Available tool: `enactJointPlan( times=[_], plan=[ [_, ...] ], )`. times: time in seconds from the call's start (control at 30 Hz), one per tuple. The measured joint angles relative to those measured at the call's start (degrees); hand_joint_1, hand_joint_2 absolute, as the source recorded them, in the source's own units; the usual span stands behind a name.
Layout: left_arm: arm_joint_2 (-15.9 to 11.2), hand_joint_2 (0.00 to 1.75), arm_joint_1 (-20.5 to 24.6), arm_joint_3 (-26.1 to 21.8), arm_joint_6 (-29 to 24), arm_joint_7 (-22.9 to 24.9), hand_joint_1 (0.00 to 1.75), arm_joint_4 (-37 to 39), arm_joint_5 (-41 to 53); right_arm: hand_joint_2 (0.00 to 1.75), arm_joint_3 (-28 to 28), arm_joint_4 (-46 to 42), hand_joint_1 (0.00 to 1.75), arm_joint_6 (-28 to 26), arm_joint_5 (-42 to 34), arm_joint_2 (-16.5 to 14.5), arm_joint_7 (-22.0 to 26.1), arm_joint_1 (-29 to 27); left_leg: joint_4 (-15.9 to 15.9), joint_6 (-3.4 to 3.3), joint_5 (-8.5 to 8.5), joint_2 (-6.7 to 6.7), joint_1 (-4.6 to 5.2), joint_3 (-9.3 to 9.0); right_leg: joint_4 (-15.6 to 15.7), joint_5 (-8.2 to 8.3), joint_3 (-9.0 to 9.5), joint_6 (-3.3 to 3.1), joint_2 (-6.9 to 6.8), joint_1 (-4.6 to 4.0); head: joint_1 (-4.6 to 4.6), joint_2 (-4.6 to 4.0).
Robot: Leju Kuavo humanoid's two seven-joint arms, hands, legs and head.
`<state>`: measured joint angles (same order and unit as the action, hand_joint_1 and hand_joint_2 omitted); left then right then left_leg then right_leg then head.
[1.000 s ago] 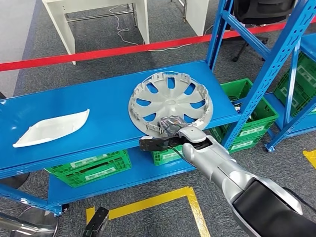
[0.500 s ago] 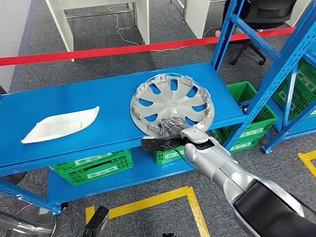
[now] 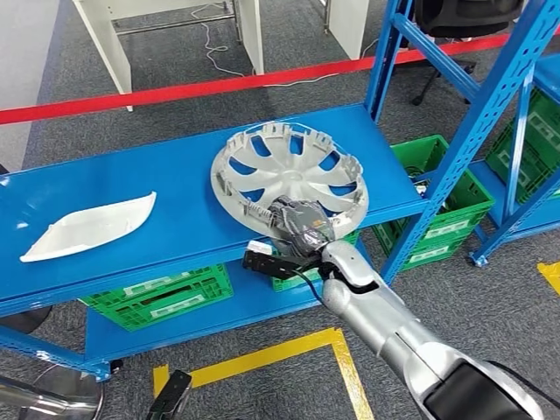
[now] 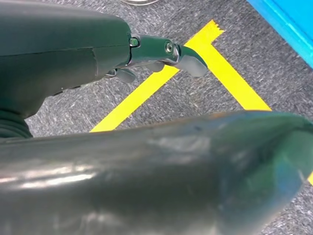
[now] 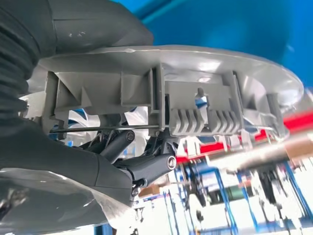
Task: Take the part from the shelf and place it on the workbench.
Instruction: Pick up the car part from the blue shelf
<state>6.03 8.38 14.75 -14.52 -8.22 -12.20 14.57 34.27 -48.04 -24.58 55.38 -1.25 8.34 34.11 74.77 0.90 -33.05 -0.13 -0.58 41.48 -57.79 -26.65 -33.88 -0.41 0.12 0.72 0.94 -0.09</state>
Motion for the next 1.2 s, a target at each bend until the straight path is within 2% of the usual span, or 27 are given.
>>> enactJointPlan(
  times=[0.03, 0.1, 0.13, 0.17, 0.27, 0.33, 0.37, 0.43, 0.47, 0.5, 0.53, 0.6, 0.63, 0.67, 0.7, 0.77, 0.83, 0.87, 0.93, 0.97, 1.0, 1.03, 1.07, 1.13, 1.17, 1.2],
  plan=[
    [0.0, 0.0, -0.1, 0.0, -0.1, -0.1, 0.0, 0.0, 0.2, 1.75, -0.8, -2.6, 1.75, -1.1, -0.1, 0.3, 0.6, -1.5, -1.7, -0.13, 1.68, 0.0, 0.0, -0.61, 0.0, -0.11, 0.13, 0.0, 0.05, -0.02, 0.02, 0.0],
    [0.0, 0.0, -0.2, -0.1, -0.2, -0.2, 0.0, 0.0, 0.5, 1.75, -2.3, -7.7, 1.75, -3.7, 0.3, 0.6, 1.4, -4.0, -9.1, -0.62, 6.02, -0.02, 0.09, -3.76, 0.0, -0.4, 0.43, 0.13, 0.18, -0.09, 0.02, 0.0],
    [0.0, 0.0, -0.2, -0.2, -0.3, -0.2, 0.0, 0.0, 0.7, 1.75, -3.0, -10.1, 1.75, -5.1, 1.0, 0.7, 1.7, -5.0, -12.5, -0.87, 7.38, -0.04, 0.18, -5.23, -0.1, -0.53, 0.46, 0.29, 0.28, -0.19, 0.04, 0.0],
    [0.0, 0.0, -0.1, -0.3, -0.4, -0.2, 0.0, 0.0, 0.9, 1.75, -3.6, -12.3, 1.75, -6.4, 1.9, 0.8, 1.9, -6.0, -14.7, -1.09, 7.86, -0.06, 0.28, -6.14, -0.1, -0.59, 0.37, 0.51, 0.33, -0.27, 0.03, 0.0],
    [0.1, 0.0, -0.2, -0.5, -0.6, -0.2, 0.0, 0.0, 1.5, 1.75, -5.1, -18.3, 1.75, -10.3, 5.7, 1.0, 2.2, -9.4, -16.3, -1.61, 7.47, -0.23, 0.28, -6.52, -0.1, -0.66, -0.08, 1.33, 0.29, -0.3, 0.05, 0.0],
    [0.1, 0.0, -0.3, -0.8, -0.7, -0.2, 0.0, 0.0, 2.0, 1.75, -5.9, -21.7, 1.75, -12.4, 7.3, 1.1, 2.3, -11.1, -16.7, -2.15, 7.64, -0.26, 0.04, -6.69, -1.9, -2.17, -1.12, 1.87, 0.22, -0.23, 0.15, 0.0],
    [0.2, 0.0, -0.2, -1.0, -0.8, -0.2, 0.0, 0.0, 2.1, 1.75, -6.2, -22.9, 1.75, -13.1, 7.7, 1.1, 2.4, -11.8, -16.9, -2.39, 7.71, -0.24, -0.07, -6.79, -4.6, -3.71, -2.44, 2.07, 0.21, -0.19, 0.22, 0.0],
    [0.3, 0.0, -0.1, -1.3, -0.8, -0.3, 0.0, 0.0, 2.4, 1.75, -6.9, -25.0, 1.75, -13.9, 8.6, 1.1, 3.1, -13.1, -16.9, -2.63, 7.66, -0.21, -0.04, -6.8, -12.5, -7.11, -6.18, 2.35, 0.19, -0.16, 0.32, 0.0],
    [0.3, 0.0, -0.2, -1.4, -0.8, -0.3, 0.0, 0.0, 2.6, 1.75, -7.3, -25.9, 1.75, -14.0, 9.3, 1.1, 3.8, -13.9, -16.9, -2.67, 7.64, -0.22, -0.04, -6.81, -15.6, -7.9, -7.75, 2.45, 0.19, -0.15, 0.31, 0.0],
    [0.3, 0.0, -0.2, -1.5, -0.8, -0.3, 0.0, 0.0, 2.9, 1.75, -7.9, -26.9, 1.75, -14.1, 10.0, 1.0, 4.7, -14.6, -16.8, -2.7, 7.6, -0.26, -0.04, -6.83, -16.9, -7.68, -8.53, 2.51, 0.19, -0.13, 0.32, 0.0],
    [0.4, 0.0, -0.2, -1.5, -0.8, -0.3, 0.0, 0.0, 3.1, 1.75, -8.4, -27.7, 1.75, -14.1, 10.6, 1.0, 5.7, -15.3, -16.7, -2.71, 7.54, -0.32, -0.04, -6.86, -15.8, -6.35, -8.19, 2.51, 0.18, -0.1, 0.33, 0.0],
    [0.4, 0.0, -0.1, -1.6, -0.8, -0.3, 0.0, 0.0, 3.6, 1.75, -9.6, -29.5, 1.75, -14.1, 11.5, 0.7, 7.7, -16.0, -16.5, -2.53, 7.3, -0.46, -0.04, -6.88, -8.8, -2.37, -5.16, 2.4, 0.12, -0.03, 0.33, 0.0],
    [0.5, 0.0, -0.1, -1.6, -0.8, -0.3, 0.0, 0.0, 3.8, 1.75, -10.1, -30.3, 1.75, -14.1, 11.9, 0.4, 8.5, -16.3, -16.2, -2.32, 7.12, -0.52, 0.09, -6.78, -5.1, -1.02, -3.28, 2.3, 0.11, -0.03, 0.32, 0.0],
    [0.5, 0.0, 0.0, -1.7, -0.8, -0.3, 0.0, 0.0, 4.0, 1.75, -10.8, -31.2, 1.75, -14.2, 12.3, 0.2, 9.2, -16.5, -16.0, -2.04, 7.03, -0.56, 0.21, -6.6, -2.7, -0.41, -2.03, 2.11, 0.13, -0.03, 0.28, 0.0],
    [0.5, 0.0, 0.0, -1.8, -0.8, -0.3, 0.0, 0.0, 4.2, 1.75, -11.3, -31.9, 1.75, -14.3, 12.7, -0.1, 9.7, -16.8, -15.8, -1.76, 7.0, -0.58, 0.34, -6.42, -1.4, -0.37, -1.37, 1.9, 0.18, -0.07, 0.26, 0.0],
    [0.5, 0.0, 0.0, -2.1, -0.8, -0.3, 0.0, 0.0, 4.3, 1.75, -12.1, -33.0, 1.75, -14.5, 13.1, -0.4, 10.3, -17.2, -15.7, -1.29, 7.06, -0.59, 0.36, -6.21, -1.2, -0.48, -1.23, 1.35, 0.3, -0.06, 0.23, 0.0],
    [0.4, 0.0, 0.0, -2.5, -0.8, -0.3, 0.0, 0.0, 4.5, 1.75, -12.7, -33.8, 1.75, -14.6, 13.5, -0.7, 10.9, -17.5, -14.4, -0.77, 5.98, -0.5, 0.28, -5.72, -1.0, -0.35, -1.08, 0.78, 0.2, 0.1, 0.11, 0.0],
    [0.4, 0.0, 0.0, -2.7, -0.8, -0.3, 0.0, 0.0, 4.7, 1.75, -13.0, -34.2, 1.75, -14.6, 13.8, -1.0, 11.3, -17.7, -12.2, -0.48, 4.61, -0.44, 0.23, -4.81, -0.9, -0.29, -0.96, 0.48, 0.1, 0.2, 0.0, 0.0],
    [0.4, 0.0, 0.0, -2.9, -0.7, -0.3, 0.0, 0.0, 5.0, 1.75, -13.6, -35.1, 1.75, -14.6, 14.6, -1.4, 12.1, -18.2, -5.0, -0.08, 1.08, -0.32, 0.13, -1.69, -0.9, -0.35, -0.9, 0.14, -0.05, 0.13, -0.21, 0.0],
    [0.4, 0.0, -0.1, -2.9, -0.7, -0.3, 0.0, 0.0, 5.1, 1.75, -13.9, -35.4, 1.75, -14.6, 15.0, -1.6, 12.5, -18.5, -1.6, -0.02, -0.16, -0.3, 0.08, -0.15, -0.9, -0.37, -0.88, 0.07, -0.08, 0.07, -0.2, 0.0],
    [0.4, 0.0, -0.1, -2.9, -0.7, -0.3, 0.0, 0.0, 5.1, 1.75, -14.1, -35.6, 1.75, -14.6, 15.2, -1.7, 12.8, -18.7, 0.4, -0.05, -0.47, -0.29, 0.08, 0.72, -0.9, -0.38, -0.86, 0.03, -0.06, 0.0, -0.2, 0.0],
    [0.4, 0.0, -0.2, -2.9, -0.7, -0.3, 0.0, 0.0, 5.1, 1.75, -14.2, -35.9, 1.75, -14.6, 15.3, -1.8, 12.9, -18.9, 0.2, -0.18, 0.32, -0.29, 0.09, 0.66, -0.9, -0.39, -0.8, 0.02, -0.01, -0.08, -0.21, 0.0],
    [0.4, 0.0, -0.2, -2.9, -0.7, -0.3, 0.0, 0.0, 5.1, 1.75, -14.3, -36.1, 1.75, -14.6, 15.4, -1.9, 13.0, -19.0, -2.0, -0.42, 2.04, -0.29, 0.13, -0.41, -0.9, -0.4, -0.71, 0.01, 0.06, -0.14, -0.2, 0.0],
    [0.4, 0.0, 0.0, -3.0, -0.7, -0.3, 0.0, -0.1, 5.1, 1.75, -14.6, -36.6, 1.75, -14.6, 15.4, -2.1, 13.1, -19.1, -9.7, -1.08, 5.85, -0.28, 0.35, -4.06, -0.9, -0.48, -0.54, 0.08, 0.15, -0.31, -0.19, 0.0],
    [0.4, 0.0, 0.0, -3.0, -0.7, -0.3, 0.0, -0.1, 5.1, 1.75, -14.7, -36.9, 1.75, -14.6, 15.4, -2.3, 13.2, -19.2, -12.9, -1.35, 6.78, -0.28, 0.5, -5.53, -1.0, -0.49, -0.6, 0.2, 0.17, -0.4, -0.18, 0.0],
    [0.4, 0.0, 0.1, -3.0, -0.7, -0.3, 0.0, -0.1, 5.2, 1.75, -14.9, -37.2, 1.75, -14.6, 15.4, -2.4, 13.3, -19.2, -14.8, -1.55, 7.06, -0.29, 0.64, -6.34, -1.0, -0.46, -0.72, 0.4, 0.16, -0.46, -0.14, 0.0]
  ],
)
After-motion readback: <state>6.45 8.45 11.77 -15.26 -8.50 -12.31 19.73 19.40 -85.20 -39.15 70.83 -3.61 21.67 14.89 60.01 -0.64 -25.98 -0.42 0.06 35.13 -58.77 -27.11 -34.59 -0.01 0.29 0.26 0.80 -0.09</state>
